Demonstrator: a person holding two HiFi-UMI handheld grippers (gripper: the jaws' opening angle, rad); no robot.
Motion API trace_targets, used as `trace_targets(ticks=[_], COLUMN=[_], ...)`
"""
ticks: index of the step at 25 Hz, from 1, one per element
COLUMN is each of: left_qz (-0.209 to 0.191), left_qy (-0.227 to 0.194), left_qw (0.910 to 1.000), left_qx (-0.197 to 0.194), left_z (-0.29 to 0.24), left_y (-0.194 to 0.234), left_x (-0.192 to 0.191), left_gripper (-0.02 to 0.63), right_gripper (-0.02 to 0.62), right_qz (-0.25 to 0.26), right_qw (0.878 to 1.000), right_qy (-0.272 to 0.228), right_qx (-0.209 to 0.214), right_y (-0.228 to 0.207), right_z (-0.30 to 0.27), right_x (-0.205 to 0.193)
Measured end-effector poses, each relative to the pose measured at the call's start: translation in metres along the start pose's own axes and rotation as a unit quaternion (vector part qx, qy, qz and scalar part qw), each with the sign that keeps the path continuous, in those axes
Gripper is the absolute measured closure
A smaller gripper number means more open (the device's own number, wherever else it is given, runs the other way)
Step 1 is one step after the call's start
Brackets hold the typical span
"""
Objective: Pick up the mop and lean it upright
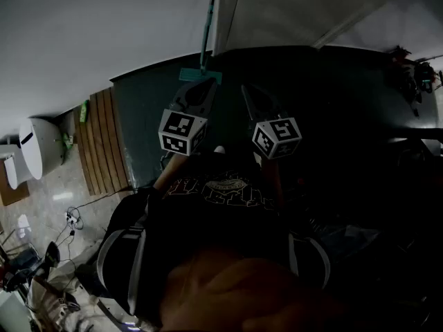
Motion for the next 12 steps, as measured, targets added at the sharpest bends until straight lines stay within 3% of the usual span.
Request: trace_targets(ticks=[12], left_qz=[0.012], left_qy=[0.003], left_qw=[0.9997], left_qx=[0.021], left_z=[-0.009], left_y=[-0.009], left_x=[-0.006], left_gripper=[0.558], right_gripper=[0.575], right_qz=[0.005], right_qw=[1.000], right_qy=[-0.003], right_qx=[0.005], right_y=[-0.018], right_z=[0.003], right_x=[0.000])
Point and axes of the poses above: the fingertips, and each gripper's own axes: z backward along the fingers, y to its left, x out of its top, the point moved 9 cm from there along z, backward along the fingers, and after that the axes turned 5 degrees about -x, right-handed, at the moved point
